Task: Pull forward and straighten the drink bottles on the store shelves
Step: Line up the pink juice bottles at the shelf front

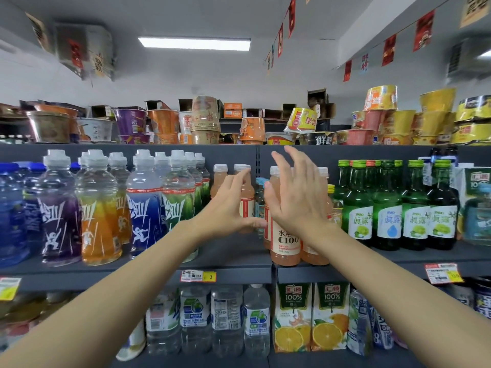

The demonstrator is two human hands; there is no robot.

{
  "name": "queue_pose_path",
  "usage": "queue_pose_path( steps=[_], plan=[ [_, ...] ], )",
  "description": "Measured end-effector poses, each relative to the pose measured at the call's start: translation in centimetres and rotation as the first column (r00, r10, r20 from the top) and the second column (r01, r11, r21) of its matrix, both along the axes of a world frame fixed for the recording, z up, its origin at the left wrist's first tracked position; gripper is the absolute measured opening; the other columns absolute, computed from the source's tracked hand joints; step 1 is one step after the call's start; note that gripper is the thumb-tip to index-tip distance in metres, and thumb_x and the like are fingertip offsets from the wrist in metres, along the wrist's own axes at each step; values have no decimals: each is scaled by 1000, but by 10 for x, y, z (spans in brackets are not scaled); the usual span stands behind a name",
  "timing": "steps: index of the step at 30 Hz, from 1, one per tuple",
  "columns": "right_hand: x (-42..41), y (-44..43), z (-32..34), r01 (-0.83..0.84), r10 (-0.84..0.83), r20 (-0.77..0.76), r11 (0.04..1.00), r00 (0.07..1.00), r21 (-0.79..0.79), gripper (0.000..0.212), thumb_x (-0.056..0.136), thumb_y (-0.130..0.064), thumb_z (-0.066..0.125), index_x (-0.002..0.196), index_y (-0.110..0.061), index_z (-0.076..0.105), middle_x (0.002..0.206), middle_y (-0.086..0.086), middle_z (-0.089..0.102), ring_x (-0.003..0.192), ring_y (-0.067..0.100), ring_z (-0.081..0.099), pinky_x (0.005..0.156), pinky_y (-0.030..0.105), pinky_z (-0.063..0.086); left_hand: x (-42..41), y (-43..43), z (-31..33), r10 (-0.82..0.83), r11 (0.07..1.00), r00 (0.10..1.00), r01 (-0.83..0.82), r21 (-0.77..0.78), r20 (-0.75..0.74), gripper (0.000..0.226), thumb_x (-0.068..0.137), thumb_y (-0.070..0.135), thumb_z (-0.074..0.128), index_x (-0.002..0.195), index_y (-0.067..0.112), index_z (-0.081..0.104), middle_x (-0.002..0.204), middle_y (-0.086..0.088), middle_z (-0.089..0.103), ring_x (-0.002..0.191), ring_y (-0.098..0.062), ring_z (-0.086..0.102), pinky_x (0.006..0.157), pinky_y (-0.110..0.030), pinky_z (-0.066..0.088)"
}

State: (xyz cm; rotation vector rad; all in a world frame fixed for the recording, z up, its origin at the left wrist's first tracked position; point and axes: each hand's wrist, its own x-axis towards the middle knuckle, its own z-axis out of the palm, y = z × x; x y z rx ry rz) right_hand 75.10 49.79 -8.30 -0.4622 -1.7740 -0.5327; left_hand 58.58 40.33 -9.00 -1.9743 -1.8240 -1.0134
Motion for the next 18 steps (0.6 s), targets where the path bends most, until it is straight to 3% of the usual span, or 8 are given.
queue_pose_path(
  steps=[2, 3, 5, 7, 10, 13, 18],
  plan=[
    [-12, -6, 6, 23, -23, 69, 1000, 997, 2, 53, 96, -33, 49, 143, -8, 47, 147, 19, 42, 137, 32, 38, 113, 44, 31, -8, 0, 5, 42, 999, 999, -42, -15, -14, 99, 87, 33, 75, 158, 22, 6, 149, -3, 29, 140, -17, 31, 117, -34, 30],
    [-19, -9, 9, 52, -51, 121, 999, 991, -7, 53, 94, -27, 52, 143, -8, 48, 147, 20, 42, 137, 33, 38, 113, 46, 32, -12, 0, 8, 68, 997, 998, -68, -35, -15, 98, 87, 13, 71, 158, 19, 5, 151, -6, 27, 141, -22, 32, 117, -38, 32],
    [-34, -13, 16, 124, -109, 229, 991, 967, -50, 60, 87, -14, 59, 145, -7, 45, 149, 21, 41, 138, 35, 36, 113, 47, 31, -19, 2, 16, 131, 987, 991, -133, -92, -20, 103, 80, -5, 65, 159, 15, 0, 157, -8, 19, 144, -28, 28, 116, -43, 34],
    [-47, -14, 27, 210, -185, 307, 976, 934, -53, 66, 83, -10, 63, 146, -7, 43, 149, 21, 40, 138, 36, 35, 114, 45, 29, -25, 8, 24, 191, 972, 981, -195, -134, -45, 106, 80, -7, 65, 158, 11, -4, 163, -12, 9, 150, -30, 17, 119, -43, 29],
    [-66, -13, 44, 314, -298, 387, 949, 873, 21, 52, 90, -13, 57, 141, -7, 46, 143, 18, 46, 133, 34, 41, 112, 43, 31, -31, 25, 33, 272, 942, 958, -284, -179, -90, 104, 82, -8, 63, 157, 6, -7, 165, -14, 1, 153, -31, 3, 122, -44, 21],
    [-87, -6, 59, 373, -308, 485, 927, 819, -41, 46, 96, -17, 55, 140, -8, 45, 138, 15, 49, 127, 30, 46, 102, 41, 39, -38, 45, 36, 342, 908, 928, -366, -204, -147, 106, 82, -6, 65, 157, 4, -9, 165, -14, -1, 153, -32, 1, 123, -45, 19],
    [-114, 15, 70, 498, -258, 671, 846, 695, -190, 58, 95, -18, 59, 147, -5, 36, 144, 17, 41, 134, 34, 40, 105, 45, 39, -54, 73, 40, 478, 802, 820, -553, -225, -314, 105, 87, 1, 66, 153, -6, -15, 163, -26, -11, 151, -40, -10, 124, -49, 8]
  ],
)
